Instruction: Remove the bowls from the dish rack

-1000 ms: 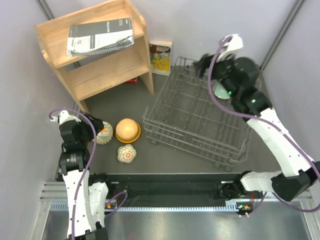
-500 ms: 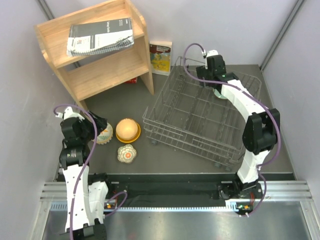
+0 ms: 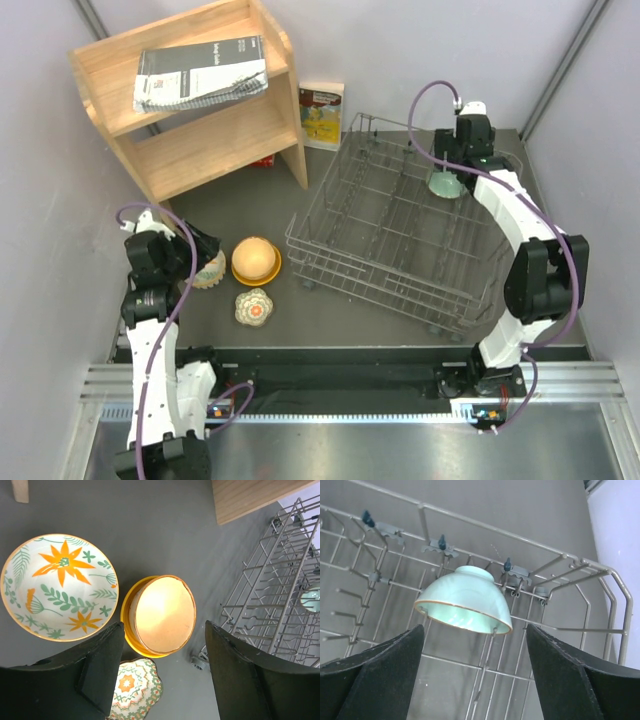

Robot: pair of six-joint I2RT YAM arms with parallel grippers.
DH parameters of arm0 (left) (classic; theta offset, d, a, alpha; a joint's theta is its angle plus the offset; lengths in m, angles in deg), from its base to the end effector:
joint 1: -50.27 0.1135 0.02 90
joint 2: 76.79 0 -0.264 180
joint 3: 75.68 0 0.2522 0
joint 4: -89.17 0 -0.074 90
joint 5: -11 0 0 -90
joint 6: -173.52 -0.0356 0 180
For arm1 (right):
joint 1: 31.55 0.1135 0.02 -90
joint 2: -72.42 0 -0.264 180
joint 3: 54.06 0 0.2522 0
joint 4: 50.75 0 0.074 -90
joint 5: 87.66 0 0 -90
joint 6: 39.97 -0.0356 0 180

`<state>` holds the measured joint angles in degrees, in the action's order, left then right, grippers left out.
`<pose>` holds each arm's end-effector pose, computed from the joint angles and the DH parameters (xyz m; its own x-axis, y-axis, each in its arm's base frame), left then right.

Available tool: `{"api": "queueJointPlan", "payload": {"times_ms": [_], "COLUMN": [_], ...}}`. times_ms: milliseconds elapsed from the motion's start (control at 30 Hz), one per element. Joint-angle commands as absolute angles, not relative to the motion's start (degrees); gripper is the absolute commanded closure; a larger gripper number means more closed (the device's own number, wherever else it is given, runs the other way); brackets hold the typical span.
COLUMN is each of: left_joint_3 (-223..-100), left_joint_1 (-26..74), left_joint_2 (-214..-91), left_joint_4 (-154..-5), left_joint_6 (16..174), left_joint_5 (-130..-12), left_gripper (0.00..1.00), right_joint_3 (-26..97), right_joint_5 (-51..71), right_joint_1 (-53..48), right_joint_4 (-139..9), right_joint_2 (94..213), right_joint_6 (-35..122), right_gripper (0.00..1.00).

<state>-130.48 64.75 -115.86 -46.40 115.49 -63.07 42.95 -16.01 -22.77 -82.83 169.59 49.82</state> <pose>0.1503 0.0287 0.2963 -0.3906 -0.6267 -0.6743 -0.2524 0.7773 -0.5762 0.3934 0.0494 0.3172 -0.5268 -0.0778 -0.8464 0.1202 0.9790 -0.1648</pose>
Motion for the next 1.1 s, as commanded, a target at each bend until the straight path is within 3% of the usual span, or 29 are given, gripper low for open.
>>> {"api": "queueJointPlan", "payload": {"times_ms": [0, 800, 1067], "left_joint_3": [-133.1, -131.9, -130.6], "left_joint_1": [64.8, 64.7, 64.8], "left_joint_2": [-116.7, -114.0, -115.0], "left_joint_4": [-50.3, -50.3, -52.0], "left_joint_6": [114.3, 113.6, 114.5], "left_joint_5": [-60.7, -60.7, -59.2], "left_gripper": [0.30, 0.31, 0.32], "right_joint_3": [44.2, 43.9, 41.4], "right_joint_5": [-13.0, -12.0, -11.6], "right_joint_1": [-25.5, -27.2, -27.5], "right_joint_4": [-80.0, -75.6, -69.2], "right_joint_2": [171.0, 177.8, 178.0], "right_joint_6": [46.6, 52.2, 53.0], "right_gripper": [0.20, 0.21, 0.45]}}
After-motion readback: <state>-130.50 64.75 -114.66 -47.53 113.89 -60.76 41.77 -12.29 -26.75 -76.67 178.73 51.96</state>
